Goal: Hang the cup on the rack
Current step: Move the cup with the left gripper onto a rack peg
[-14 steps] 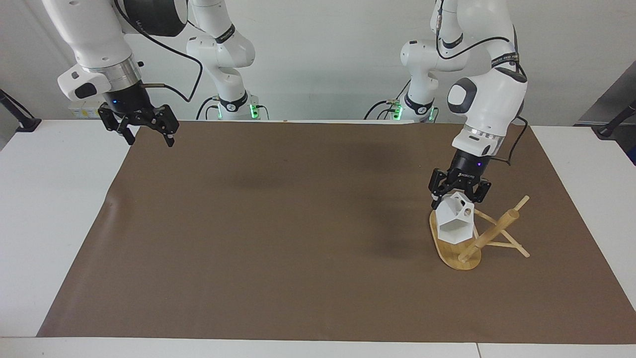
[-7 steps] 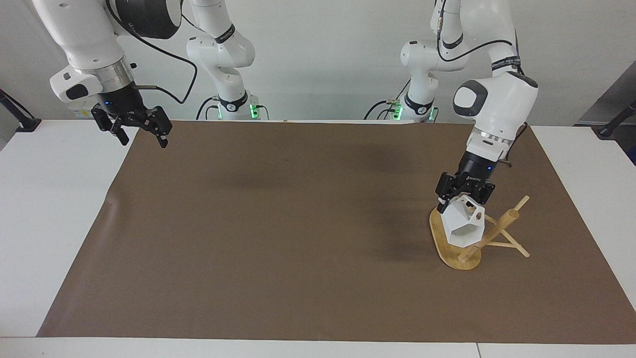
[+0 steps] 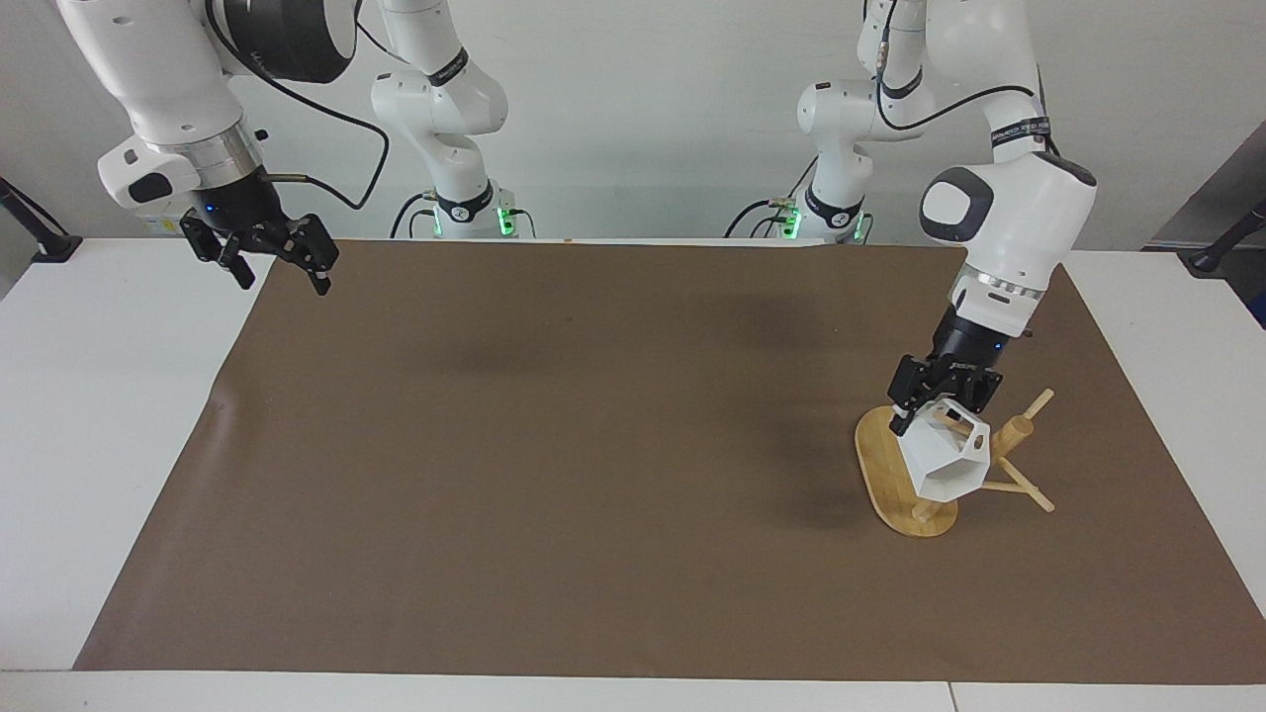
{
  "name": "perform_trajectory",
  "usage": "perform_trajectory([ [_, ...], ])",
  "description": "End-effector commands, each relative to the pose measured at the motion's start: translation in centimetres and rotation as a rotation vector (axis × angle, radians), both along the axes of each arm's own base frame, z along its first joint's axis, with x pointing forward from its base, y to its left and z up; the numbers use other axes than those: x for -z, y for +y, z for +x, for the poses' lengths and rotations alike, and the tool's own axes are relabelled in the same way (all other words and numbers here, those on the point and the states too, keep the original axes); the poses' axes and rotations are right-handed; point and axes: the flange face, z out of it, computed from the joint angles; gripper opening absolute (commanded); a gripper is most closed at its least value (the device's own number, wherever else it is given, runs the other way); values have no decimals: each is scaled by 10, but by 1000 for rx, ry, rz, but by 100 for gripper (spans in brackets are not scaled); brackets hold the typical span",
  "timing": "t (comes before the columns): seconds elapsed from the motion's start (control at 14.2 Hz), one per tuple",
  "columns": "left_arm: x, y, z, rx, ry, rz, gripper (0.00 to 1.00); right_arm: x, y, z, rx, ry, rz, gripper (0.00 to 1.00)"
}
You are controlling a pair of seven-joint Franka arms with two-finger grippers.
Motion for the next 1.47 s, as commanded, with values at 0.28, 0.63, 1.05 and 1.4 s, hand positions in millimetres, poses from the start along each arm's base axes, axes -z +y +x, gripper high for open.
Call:
perform_trajectory([
  [0.28,0,0,2,-121,80,-88,0,-2,-4,-9,-9,-4,8,100],
  [0.63,1,-1,0,-144,93,-112,0,-2,-2,-9,-10,-5,11,100],
  [1.05,-2,-7,2,-127,85,-103,100,-2,-2,-9,-10,-5,11,100],
  [1.4,-25,-5,12,-54,131,-42,100,-2,-2,-9,-10,-5,11,100],
])
